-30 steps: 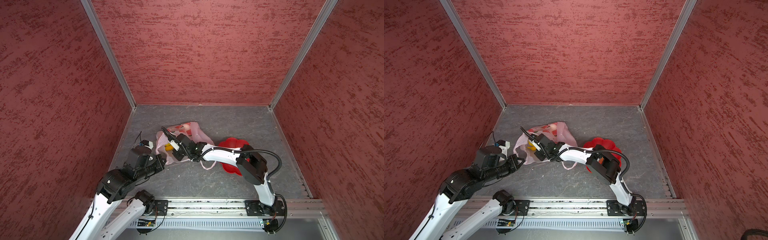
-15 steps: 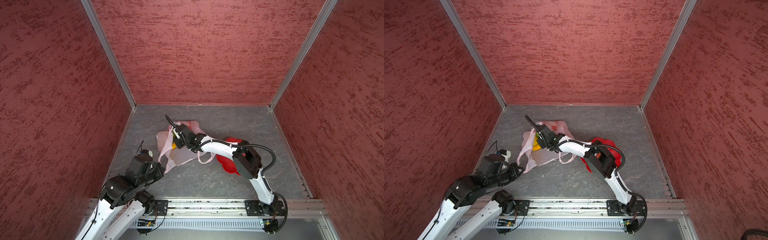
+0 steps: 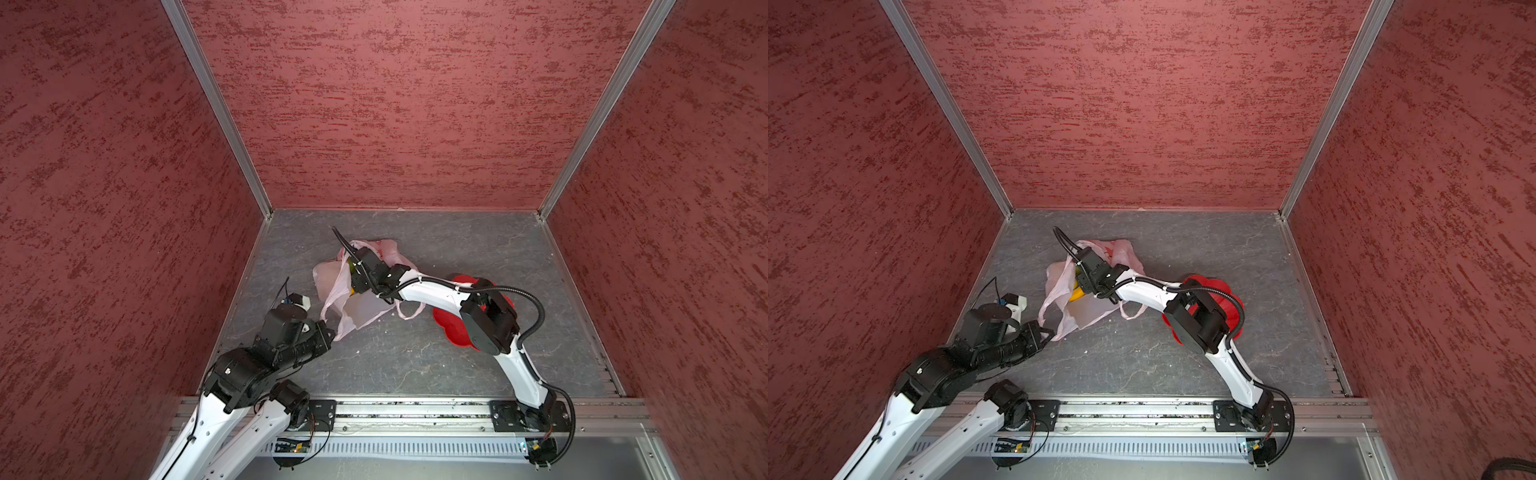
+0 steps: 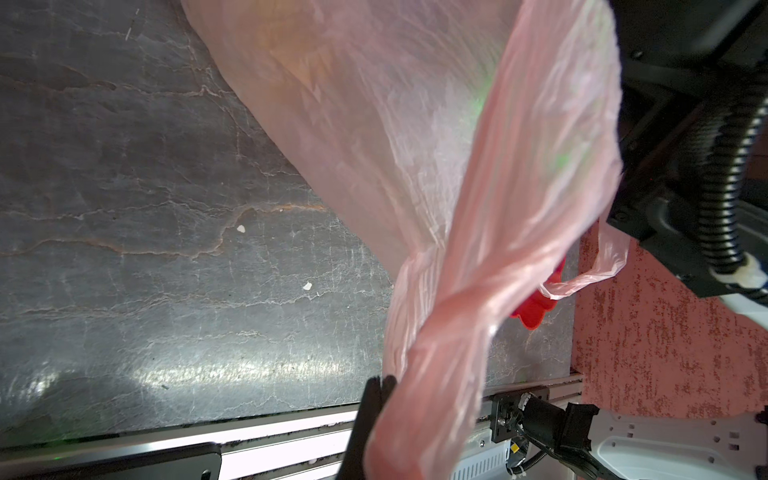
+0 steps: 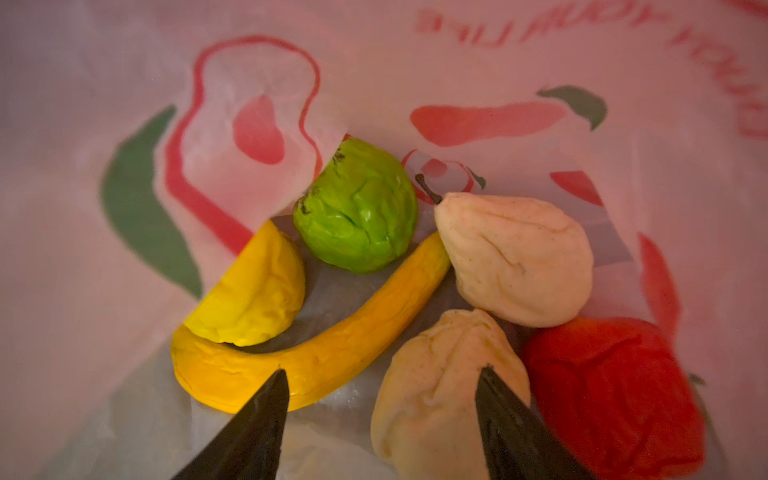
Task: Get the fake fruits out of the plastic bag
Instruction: 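Close the right gripper on the cream-coloured bun inside the bag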
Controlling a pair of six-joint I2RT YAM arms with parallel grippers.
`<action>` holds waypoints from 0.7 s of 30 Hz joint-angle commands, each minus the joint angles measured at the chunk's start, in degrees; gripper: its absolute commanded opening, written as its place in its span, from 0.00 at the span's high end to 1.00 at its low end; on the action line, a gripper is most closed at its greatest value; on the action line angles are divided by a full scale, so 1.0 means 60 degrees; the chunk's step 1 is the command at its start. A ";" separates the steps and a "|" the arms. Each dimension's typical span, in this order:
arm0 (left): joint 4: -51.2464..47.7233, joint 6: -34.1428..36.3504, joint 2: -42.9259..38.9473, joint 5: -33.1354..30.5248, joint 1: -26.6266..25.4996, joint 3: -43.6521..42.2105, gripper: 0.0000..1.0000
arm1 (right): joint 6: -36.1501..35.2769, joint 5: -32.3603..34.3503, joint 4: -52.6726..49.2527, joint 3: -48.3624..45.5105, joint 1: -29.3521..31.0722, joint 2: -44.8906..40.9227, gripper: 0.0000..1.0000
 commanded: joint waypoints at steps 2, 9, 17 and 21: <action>0.0637 0.0339 0.0192 0.0193 0.0055 -0.0022 0.97 | 0.0424 0.0232 -0.0167 0.0267 -0.0241 0.0219 0.26; 0.0778 0.0547 0.0431 0.0252 0.0043 0.0118 0.97 | 0.0563 0.0078 -0.0335 0.0279 -0.0347 0.0385 0.24; 0.0836 0.0541 0.0468 0.0280 0.0039 0.0062 0.97 | 0.0706 -0.0047 -0.0373 0.0213 -0.0377 0.0495 0.24; 0.0880 0.0547 0.0511 0.0296 0.0049 0.0023 0.97 | 0.0699 -0.0040 -0.0322 0.0172 -0.0392 0.0508 0.27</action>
